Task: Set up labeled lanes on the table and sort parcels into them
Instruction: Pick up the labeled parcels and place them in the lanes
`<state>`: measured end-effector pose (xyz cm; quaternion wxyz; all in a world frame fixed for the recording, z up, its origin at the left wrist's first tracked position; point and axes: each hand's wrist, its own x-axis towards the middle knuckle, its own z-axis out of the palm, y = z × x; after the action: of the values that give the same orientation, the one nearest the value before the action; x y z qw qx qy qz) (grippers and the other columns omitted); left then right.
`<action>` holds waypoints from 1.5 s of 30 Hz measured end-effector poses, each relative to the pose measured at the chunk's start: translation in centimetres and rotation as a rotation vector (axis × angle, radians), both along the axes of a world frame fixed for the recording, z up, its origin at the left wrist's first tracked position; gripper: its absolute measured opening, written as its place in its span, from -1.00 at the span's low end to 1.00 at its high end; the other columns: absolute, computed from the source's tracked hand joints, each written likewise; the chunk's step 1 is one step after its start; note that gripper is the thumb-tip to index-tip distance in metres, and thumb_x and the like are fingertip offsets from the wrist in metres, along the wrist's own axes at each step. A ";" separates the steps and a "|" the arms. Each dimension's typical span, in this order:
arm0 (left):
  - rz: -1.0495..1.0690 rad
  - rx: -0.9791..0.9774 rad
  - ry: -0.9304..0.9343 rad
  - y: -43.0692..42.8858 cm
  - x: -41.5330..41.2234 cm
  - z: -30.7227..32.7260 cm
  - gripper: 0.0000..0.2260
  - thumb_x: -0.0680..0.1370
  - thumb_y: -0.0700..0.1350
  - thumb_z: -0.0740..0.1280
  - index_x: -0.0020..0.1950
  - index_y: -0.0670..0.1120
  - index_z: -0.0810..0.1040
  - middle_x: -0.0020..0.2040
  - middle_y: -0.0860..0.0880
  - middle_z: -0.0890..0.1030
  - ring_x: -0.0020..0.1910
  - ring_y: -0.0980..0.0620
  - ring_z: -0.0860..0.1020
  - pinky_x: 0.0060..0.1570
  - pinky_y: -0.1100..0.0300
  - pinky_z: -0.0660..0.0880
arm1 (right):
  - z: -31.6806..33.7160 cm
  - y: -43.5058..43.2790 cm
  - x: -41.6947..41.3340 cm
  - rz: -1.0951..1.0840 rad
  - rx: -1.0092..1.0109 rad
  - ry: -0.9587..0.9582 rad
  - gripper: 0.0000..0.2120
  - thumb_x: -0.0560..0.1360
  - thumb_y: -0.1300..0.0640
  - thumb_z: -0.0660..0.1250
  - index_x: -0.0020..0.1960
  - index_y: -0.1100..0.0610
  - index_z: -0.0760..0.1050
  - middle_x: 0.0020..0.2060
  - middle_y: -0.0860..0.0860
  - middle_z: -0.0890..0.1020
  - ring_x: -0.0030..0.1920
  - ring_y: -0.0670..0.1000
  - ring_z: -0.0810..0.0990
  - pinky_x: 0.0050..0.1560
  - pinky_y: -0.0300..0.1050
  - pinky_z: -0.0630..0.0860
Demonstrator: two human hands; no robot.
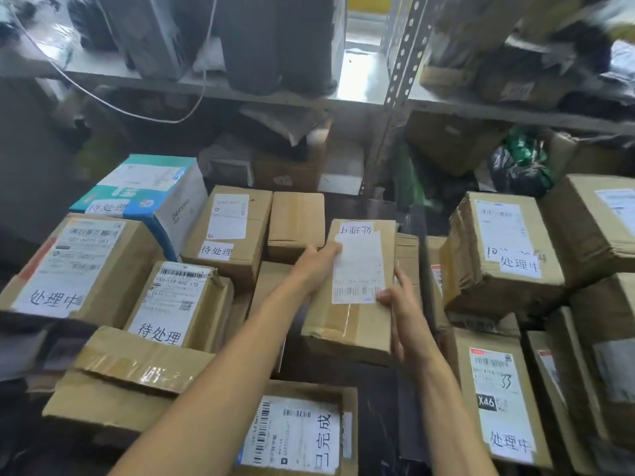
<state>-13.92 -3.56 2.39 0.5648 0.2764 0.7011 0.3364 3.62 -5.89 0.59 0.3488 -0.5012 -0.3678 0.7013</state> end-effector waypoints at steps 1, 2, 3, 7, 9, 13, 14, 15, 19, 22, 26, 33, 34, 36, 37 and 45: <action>-0.030 0.012 -0.095 -0.3 0.1 0.6 -0.51 0.59 0.21 0.22 0.37 -0.08 0.52 0.06 -0.04 0.73 0.01 -0.05 0.71 0.15 -0.04 0.60 | 0.3 -0.3 0.5 -0.007 0.018 0.044 -0.23 0.36 0.16 0.33 0.54 -0.10 0.23 0.24 0.10 0.67 0.19 0.17 0.68 0.16 0.20 0.63; -0.067 0.027 -0.167 -0.5 0.2 1.2 -0.57 0.64 0.20 0.18 0.34 -0.03 0.56 0.01 -0.01 0.74 -0.03 -0.02 0.72 0.09 0.00 0.61 | 0.6 -0.5 0.8 -0.016 0.035 0.080 -0.21 0.36 0.17 0.31 0.56 -0.07 0.21 0.26 0.12 0.66 0.19 0.17 0.68 0.10 0.15 0.66; -0.098 0.046 -0.217 -0.7 0.3 1.7 -0.60 0.67 0.20 0.14 0.34 0.02 0.56 0.01 0.01 0.75 -0.04 0.00 0.72 0.03 0.05 0.61 | 0.8 -0.7 1.0 -0.023 0.052 0.116 -0.21 0.36 0.19 0.30 0.58 -0.02 0.19 0.28 0.14 0.64 0.20 0.18 0.68 0.04 0.10 0.68; -0.121 0.171 -0.291 -1.7 0.8 3.2 -0.57 0.70 0.22 0.04 0.38 0.06 0.52 0.10 -0.01 0.73 -0.01 0.02 0.72 -0.08 0.12 0.61 | 1.6 -1.1 0.9 -0.047 0.128 0.124 -0.18 0.31 0.20 0.32 0.56 0.04 0.23 0.28 0.14 0.64 0.22 0.16 0.67 0.00 0.02 0.68; -0.112 0.218 -0.309 -2.1 1.1 3.7 -0.58 0.70 0.21 0.02 0.34 0.08 0.54 0.06 0.01 0.74 -0.02 0.03 0.72 -0.06 0.12 0.62 | 2.1 -1.4 1.0 -0.054 0.166 0.088 -0.20 0.30 0.21 0.31 0.54 0.03 0.26 0.24 0.11 0.66 0.19 0.13 0.68 -0.01 0.00 0.67; -0.120 0.261 -0.341 -2.8 1.7 4.6 -0.54 0.69 0.24 0.01 0.29 0.06 0.60 0.12 -0.02 0.73 0.08 -0.04 0.71 0.12 0.01 0.60 | 3.0 -2.0 1.1 -0.060 0.222 0.061 -0.18 0.27 0.17 0.32 0.53 0.07 0.27 0.29 0.17 0.62 0.26 0.22 0.63 0.24 0.22 0.58; -0.118 0.265 -0.346 -2.9 1.8 4.9 -0.54 0.69 0.25 0.01 0.25 0.07 0.61 0.12 -0.02 0.73 0.09 -0.04 0.71 0.14 0.01 0.60 | 3.2 -2.3 1.2 -0.064 0.223 0.071 -0.18 0.27 0.16 0.32 0.53 0.07 0.26 0.30 0.17 0.62 0.27 0.22 0.62 0.28 0.26 0.55; -0.121 0.267 -0.342 -3.0 1.9 5.0 -0.53 0.69 0.25 0.01 0.24 0.06 0.62 0.12 -0.02 0.73 0.10 -0.04 0.70 0.17 0.00 0.59 | 3.3 -2.5 1.2 -0.064 0.233 0.075 -0.18 0.28 0.16 0.31 0.54 0.06 0.25 0.30 0.16 0.62 0.28 0.22 0.62 0.29 0.27 0.54; -0.098 0.298 -0.326 -4.0 1.9 5.5 -0.53 0.68 0.28 0.02 0.26 0.10 0.61 0.18 -0.02 0.71 0.15 -0.06 0.69 0.27 -0.09 0.56 | 4.2 -3.4 1.5 -0.076 0.265 0.052 -0.16 0.23 0.06 0.37 0.51 0.03 0.30 0.28 0.11 0.63 0.25 0.15 0.64 0.19 0.11 0.60; -0.025 0.355 -0.324 -4.7 2.0 5.8 -0.56 0.66 0.32 -0.01 0.18 0.21 0.61 0.20 0.01 0.70 0.17 -0.05 0.68 0.26 -0.12 0.56 | 5.1 -3.8 1.8 -0.125 0.277 -0.024 -0.26 0.25 -0.10 0.43 0.41 0.06 0.45 0.23 0.05 0.67 0.21 0.08 0.67 0.06 -0.09 0.61; 0.241 0.373 -0.456 -5.1 1.7 5.7 -0.48 0.67 0.31 -0.04 0.34 0.09 0.55 0.25 -0.05 0.67 0.20 -0.07 0.65 0.27 -0.10 0.55 | 5.9 -5.3 2.1 -0.164 0.233 0.055 -0.30 0.28 -0.29 0.44 0.32 0.06 0.55 0.18 0.10 0.66 0.10 0.07 0.67 -0.12 0.01 0.65; 0.264 0.339 -0.491 -8.5 0.9 5.9 -0.60 0.48 0.14 0.32 0.21 -0.06 0.56 -0.05 -0.03 0.68 -0.05 -0.04 0.61 -0.24 0.10 0.52 | 6.4 -8.3 1.5 -0.371 0.293 0.022 -0.25 0.18 -0.08 0.54 0.31 0.05 0.39 0.22 0.19 0.63 0.27 0.29 0.60 0.25 0.36 0.51; 0.288 0.353 -0.445 -9.0 0.7 6.2 -0.57 0.43 0.16 0.36 0.20 -0.05 0.54 -0.14 0.02 0.66 -0.16 0.03 0.58 -0.30 0.16 0.45 | 6.6 -8.7 1.8 -0.382 0.306 0.015 -0.25 0.16 -0.07 0.52 0.29 0.06 0.37 0.21 0.22 0.61 0.26 0.29 0.60 0.25 0.33 0.52; 0.322 0.371 -0.293 -9.4 -0.4 6.9 -0.34 0.32 0.19 0.45 0.36 -0.05 0.47 -0.02 0.02 0.63 -0.15 0.07 0.55 -0.33 0.19 0.44 | 7.4 -9.7 3.3 -0.371 0.334 0.003 -0.27 0.12 -0.07 0.48 0.24 0.03 0.32 0.13 0.19 0.58 0.14 0.20 0.62 0.13 0.19 0.58; 0.304 0.383 -0.184 -9.6 -1.0 7.5 -0.32 0.34 0.16 0.47 0.41 -0.04 0.44 0.09 -0.02 0.62 -0.07 0.04 0.58 -0.28 0.15 0.47 | 7.9 -10.3 4.3 -0.345 0.355 -0.018 -0.25 0.10 -0.07 0.46 0.24 0.01 0.30 0.10 0.15 0.58 0.08 0.13 0.62 0.04 0.10 0.61; -0.465 0.269 0.106 -13.7 -2.8 12.0 -0.78 0.54 0.17 0.40 0.03 0.06 0.66 -0.05 0.00 0.73 -0.14 0.04 0.70 -0.21 0.17 0.61 | 9.7 -13.4 7.5 -0.115 0.408 -0.058 -0.11 0.08 -0.07 0.46 0.40 0.07 0.34 -0.18 -0.15 0.72 -0.18 -0.16 0.69 -0.27 -0.21 0.61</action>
<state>-16.73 -17.25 14.37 0.5475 0.5197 0.5965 0.2728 11.12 -19.26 10.25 0.4718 -0.4605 -0.4829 0.5764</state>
